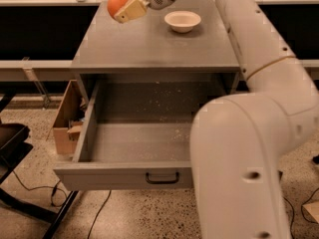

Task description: Place orange into top drawer

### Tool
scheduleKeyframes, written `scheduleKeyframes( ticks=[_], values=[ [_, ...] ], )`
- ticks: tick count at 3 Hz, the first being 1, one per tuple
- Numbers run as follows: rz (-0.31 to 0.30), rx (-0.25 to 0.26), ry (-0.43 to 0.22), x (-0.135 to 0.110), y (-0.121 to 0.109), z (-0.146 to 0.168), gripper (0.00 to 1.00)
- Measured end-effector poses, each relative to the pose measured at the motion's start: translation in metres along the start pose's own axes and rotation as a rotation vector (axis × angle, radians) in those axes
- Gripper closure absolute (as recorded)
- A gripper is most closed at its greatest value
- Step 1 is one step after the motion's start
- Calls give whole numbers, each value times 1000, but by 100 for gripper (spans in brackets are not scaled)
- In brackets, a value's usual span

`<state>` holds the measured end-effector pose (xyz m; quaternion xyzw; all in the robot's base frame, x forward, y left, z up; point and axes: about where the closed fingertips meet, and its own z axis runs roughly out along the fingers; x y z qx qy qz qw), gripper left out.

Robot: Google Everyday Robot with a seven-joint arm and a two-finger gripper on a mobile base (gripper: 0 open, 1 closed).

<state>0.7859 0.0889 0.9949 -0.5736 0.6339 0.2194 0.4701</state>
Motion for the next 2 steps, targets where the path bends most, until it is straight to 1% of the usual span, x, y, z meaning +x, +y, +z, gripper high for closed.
scheduleKeyframes(
  ticks=[1,2],
  values=[
    [30,164,-53,-30,0,-99,100],
    [76,248,-121,-72,41,-175,100]
  ],
)
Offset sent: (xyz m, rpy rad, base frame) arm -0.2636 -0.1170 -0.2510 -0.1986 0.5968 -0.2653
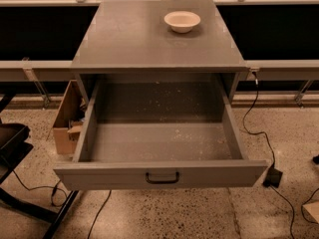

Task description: Place orange into top drawer

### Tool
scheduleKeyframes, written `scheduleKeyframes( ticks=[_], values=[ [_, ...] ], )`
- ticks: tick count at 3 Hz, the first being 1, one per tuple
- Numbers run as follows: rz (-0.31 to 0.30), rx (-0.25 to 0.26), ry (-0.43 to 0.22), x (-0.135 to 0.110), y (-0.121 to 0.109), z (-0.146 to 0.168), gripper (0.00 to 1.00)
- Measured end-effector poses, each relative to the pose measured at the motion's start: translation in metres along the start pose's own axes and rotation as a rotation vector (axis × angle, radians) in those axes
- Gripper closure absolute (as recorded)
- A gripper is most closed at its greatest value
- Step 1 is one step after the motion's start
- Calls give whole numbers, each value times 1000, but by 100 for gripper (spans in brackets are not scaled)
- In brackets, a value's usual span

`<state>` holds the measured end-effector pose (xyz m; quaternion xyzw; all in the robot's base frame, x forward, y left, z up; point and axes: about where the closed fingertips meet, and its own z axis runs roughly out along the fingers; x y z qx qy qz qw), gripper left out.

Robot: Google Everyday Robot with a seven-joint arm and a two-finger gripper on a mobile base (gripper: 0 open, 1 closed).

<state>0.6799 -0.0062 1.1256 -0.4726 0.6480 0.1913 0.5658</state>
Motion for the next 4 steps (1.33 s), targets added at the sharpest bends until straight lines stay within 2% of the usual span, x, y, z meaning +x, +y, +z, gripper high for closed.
scheduleKeyframes(
  ticks=[1,2,3,4],
  values=[
    [98,-39,7,21,48,-27,100],
    [239,-83,148,126,80,-37,100],
    [388,-212,328,274,133,0,100],
    [483,-353,486,396,181,38,100]
  ],
)
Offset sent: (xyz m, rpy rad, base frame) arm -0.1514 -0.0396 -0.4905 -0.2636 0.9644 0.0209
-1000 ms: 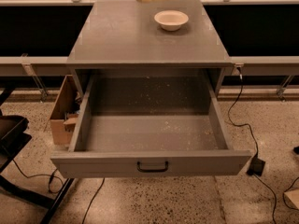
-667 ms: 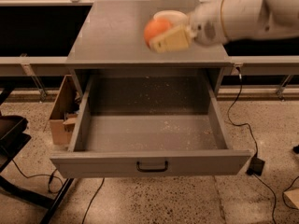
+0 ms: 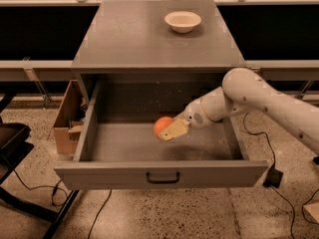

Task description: Place orange into top drawer

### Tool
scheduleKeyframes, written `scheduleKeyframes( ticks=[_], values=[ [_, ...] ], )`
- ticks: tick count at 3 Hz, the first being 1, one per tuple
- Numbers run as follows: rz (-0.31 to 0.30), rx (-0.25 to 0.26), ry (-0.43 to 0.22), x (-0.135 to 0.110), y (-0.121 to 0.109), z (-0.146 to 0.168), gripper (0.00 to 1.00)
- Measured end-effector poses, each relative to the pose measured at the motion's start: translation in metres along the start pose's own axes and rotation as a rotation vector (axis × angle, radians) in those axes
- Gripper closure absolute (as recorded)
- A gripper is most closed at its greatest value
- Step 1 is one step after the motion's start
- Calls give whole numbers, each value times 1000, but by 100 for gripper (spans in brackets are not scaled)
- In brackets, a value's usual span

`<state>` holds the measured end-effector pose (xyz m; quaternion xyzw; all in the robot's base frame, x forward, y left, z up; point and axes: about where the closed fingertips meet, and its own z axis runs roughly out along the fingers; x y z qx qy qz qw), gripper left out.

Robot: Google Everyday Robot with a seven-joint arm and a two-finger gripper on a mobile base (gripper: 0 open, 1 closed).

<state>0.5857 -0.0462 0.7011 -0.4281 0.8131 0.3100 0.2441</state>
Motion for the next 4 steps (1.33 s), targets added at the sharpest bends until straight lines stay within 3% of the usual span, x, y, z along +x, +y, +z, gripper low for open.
scheduleKeyframes(
  ticks=[1,4],
  values=[
    [27,-34,28,21,-9,24,85],
    [27,-34,28,21,-9,24,15]
  ],
)
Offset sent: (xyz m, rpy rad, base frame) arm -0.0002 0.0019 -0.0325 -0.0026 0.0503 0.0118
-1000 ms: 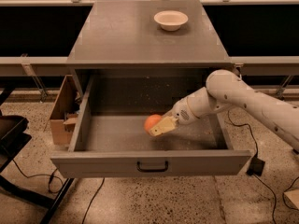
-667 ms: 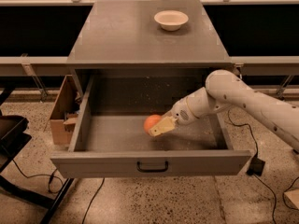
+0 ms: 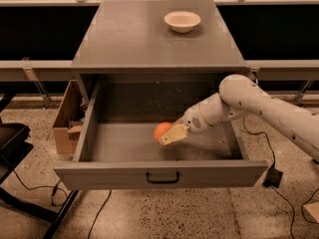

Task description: Place orange into top drawer

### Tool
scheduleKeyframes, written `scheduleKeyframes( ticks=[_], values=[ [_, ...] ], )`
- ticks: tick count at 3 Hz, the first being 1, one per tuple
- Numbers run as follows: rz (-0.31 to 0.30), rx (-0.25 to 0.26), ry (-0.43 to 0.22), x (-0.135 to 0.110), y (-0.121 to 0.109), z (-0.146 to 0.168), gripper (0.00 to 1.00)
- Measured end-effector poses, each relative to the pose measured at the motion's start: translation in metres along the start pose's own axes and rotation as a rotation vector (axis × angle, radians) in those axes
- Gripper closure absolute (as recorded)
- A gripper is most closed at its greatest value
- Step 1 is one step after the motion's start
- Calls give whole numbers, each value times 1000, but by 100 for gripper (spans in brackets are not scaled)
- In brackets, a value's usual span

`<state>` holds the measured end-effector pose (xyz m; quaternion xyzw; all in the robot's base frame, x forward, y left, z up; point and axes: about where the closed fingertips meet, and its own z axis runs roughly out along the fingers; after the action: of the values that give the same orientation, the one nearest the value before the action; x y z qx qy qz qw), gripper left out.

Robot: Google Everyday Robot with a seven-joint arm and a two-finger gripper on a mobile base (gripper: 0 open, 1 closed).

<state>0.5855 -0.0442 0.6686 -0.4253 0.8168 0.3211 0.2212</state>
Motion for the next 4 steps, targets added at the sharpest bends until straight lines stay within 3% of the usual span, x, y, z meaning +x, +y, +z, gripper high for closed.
scheduleKeyframes(
  ticks=[1,2,3,4],
  values=[
    [0,0,0,0,0,0,0],
    [0,0,0,0,0,0,0],
    [-74,-3,6,-28,17,-26,0],
    [-198,15,57,-68,43,-73,0]
  ],
)
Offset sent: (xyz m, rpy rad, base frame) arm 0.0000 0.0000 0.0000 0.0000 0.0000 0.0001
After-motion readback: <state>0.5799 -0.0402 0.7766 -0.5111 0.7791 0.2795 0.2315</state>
